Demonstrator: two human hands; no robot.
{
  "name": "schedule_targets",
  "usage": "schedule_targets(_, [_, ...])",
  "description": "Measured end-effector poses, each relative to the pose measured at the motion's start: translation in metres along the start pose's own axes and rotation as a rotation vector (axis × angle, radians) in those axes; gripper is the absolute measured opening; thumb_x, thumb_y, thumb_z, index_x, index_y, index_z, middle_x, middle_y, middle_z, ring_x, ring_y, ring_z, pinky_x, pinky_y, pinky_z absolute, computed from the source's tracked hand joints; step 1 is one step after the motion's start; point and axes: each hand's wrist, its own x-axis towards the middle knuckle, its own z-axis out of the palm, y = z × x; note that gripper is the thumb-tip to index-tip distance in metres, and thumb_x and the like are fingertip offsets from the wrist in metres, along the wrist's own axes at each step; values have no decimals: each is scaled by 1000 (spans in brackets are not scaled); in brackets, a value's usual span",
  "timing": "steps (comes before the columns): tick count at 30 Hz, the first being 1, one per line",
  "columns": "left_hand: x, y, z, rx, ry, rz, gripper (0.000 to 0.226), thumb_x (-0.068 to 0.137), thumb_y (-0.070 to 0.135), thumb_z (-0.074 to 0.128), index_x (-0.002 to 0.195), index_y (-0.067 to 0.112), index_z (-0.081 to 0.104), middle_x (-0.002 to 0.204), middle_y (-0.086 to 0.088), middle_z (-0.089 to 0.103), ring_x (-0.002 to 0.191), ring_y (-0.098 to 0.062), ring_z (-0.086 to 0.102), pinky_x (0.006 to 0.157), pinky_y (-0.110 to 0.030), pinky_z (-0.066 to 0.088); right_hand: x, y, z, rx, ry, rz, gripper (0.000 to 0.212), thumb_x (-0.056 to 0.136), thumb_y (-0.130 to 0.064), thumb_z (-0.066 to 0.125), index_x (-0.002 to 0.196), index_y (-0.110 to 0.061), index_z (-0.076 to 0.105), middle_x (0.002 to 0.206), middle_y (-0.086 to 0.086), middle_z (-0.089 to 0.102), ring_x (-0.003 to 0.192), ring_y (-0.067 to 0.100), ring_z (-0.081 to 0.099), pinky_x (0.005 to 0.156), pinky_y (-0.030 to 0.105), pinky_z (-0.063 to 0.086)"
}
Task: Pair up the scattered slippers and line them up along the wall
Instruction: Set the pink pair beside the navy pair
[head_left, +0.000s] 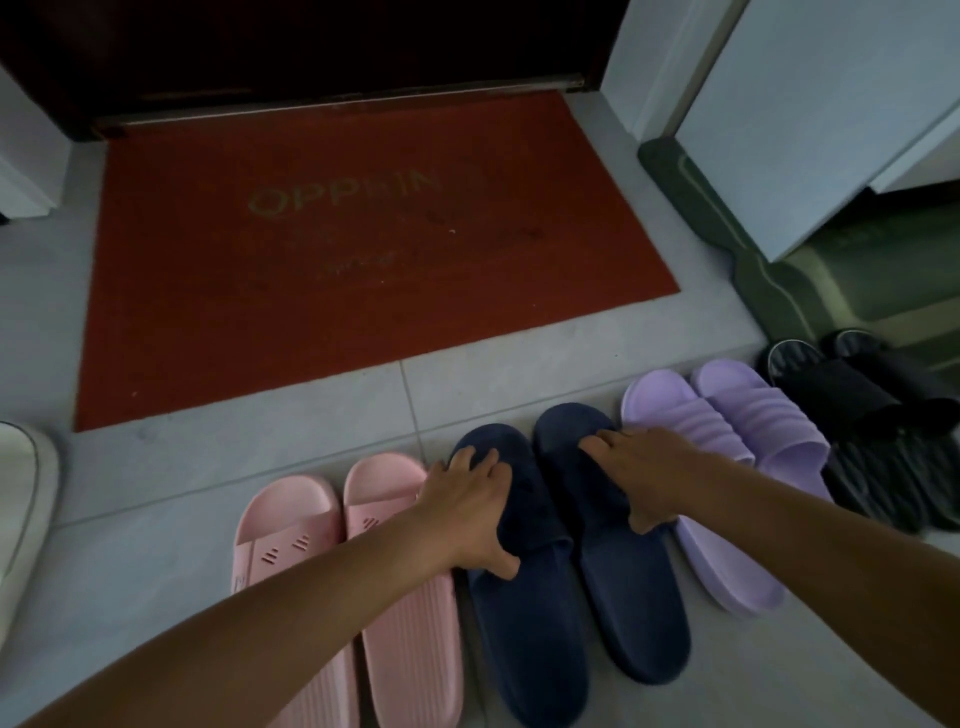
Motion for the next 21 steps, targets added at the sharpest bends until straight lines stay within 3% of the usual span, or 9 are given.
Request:
schedule_targets(2, [1,0,-1,8,4,4,104,60,60,66,142,11,24,157,-11,17,141,-37,14,110,-50,26,-1,-1,-2,1,-5,6,96,59,-32,75,136,-16,21,130,7,46,110,28,51,74,34,42])
schedule_targets(4, [1,-1,-1,-5,3,10,107,62,62,66,144,12,21,158,-11,14,142,-36,11,111,-49,24,-2,-5,-5,-20,-33,9,105,59,-38,77,140,-17,15,136,9,42,117,28,49,87,37,46])
schedule_targets(6, [-3,-3,-2,-62,-20,12,116,62,68,65,149,14,10,160,-8,6,145,-33,4,116,-48,18,-4,-11,-11,24,-117,11,129,56,-54,78,148,-20,-6,153,14,19,136,31,31,108,44,33])
schedule_targets(8, [-12,-9,-5,-156,-37,-1,129,57,76,64,151,17,-3,161,-4,-3,147,-27,-2,119,-46,13,-5,-25,-26,148,-141,-23,143,49,-70,73,146,-21,-20,159,10,-3,145,29,8,117,46,17])
schedule_targets(13, [-64,-64,-3,-103,-17,-156,139,44,79,66,149,23,-8,160,-5,0,147,-26,3,118,-48,14,5,-85,-63,231,146,-280,127,57,-80,61,149,-19,-3,157,4,13,142,23,18,115,40,21])
schedule_targets(17, [-116,-112,12,-84,-74,-347,133,41,73,71,145,29,1,154,3,14,141,-25,19,109,-49,32,18,-136,-64,161,175,-393,112,66,-61,68,149,-21,3,147,6,27,128,28,36,105,43,33])
schedule_targets(21, [-137,-118,25,-133,-12,-359,112,57,65,71,145,22,17,154,7,12,142,-20,16,106,-39,40,26,-159,-57,51,183,-408,108,72,-46,70,149,-19,0,147,11,28,125,32,36,102,45,37])
